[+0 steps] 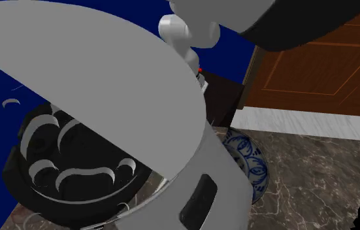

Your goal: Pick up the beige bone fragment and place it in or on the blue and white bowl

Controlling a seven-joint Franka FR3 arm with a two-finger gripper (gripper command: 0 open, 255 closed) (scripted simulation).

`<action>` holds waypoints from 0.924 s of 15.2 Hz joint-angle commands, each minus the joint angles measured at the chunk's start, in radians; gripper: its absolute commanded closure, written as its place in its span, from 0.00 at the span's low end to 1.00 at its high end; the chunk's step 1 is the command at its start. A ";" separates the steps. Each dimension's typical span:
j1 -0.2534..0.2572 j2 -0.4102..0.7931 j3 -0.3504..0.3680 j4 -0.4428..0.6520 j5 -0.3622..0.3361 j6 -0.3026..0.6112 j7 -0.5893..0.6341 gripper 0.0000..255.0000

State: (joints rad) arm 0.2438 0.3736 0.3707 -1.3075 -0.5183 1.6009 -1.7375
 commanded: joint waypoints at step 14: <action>0.119 -0.267 0.124 -0.345 0.109 -0.013 0.274 1.00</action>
State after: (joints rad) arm 0.3525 0.1132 0.4853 -1.6439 -0.4141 1.5935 -1.4832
